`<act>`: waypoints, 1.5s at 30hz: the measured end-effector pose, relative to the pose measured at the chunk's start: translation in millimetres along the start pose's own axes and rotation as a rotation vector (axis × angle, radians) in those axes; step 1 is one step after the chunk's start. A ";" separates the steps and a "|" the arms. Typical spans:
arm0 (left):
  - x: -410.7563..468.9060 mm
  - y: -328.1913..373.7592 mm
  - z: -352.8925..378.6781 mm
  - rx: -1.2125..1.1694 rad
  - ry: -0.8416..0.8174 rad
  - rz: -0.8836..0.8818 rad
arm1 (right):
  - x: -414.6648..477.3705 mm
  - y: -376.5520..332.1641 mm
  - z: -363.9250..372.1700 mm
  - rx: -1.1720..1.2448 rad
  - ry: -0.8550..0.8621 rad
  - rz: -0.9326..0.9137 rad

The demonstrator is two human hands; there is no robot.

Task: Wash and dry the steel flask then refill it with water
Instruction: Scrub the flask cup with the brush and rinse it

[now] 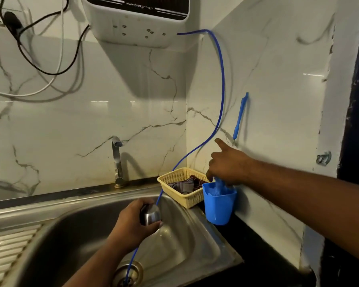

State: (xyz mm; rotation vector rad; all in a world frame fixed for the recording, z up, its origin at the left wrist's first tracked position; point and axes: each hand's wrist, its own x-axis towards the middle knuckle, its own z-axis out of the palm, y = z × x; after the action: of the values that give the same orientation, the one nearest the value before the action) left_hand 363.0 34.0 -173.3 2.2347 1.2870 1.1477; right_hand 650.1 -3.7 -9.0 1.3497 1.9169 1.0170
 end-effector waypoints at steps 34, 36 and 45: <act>11.0 -47.9 -41.5 -0.138 0.241 -0.211 | 133.3 -187.3 -73.1 1.898 0.131 0.106; 12.4 -61.9 -46.8 -0.119 0.287 -0.266 | 151.3 -206.1 -78.9 2.069 0.098 0.098; 23.1 -76.4 -35.9 -0.066 0.348 -0.622 | 192.0 -238.2 -45.2 2.353 0.035 0.566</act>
State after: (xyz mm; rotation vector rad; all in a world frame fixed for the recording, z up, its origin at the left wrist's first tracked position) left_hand 297.6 90.7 -186.1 1.4434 1.8628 1.3151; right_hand 431.7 119.2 -190.1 2.7105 2.2533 -2.0504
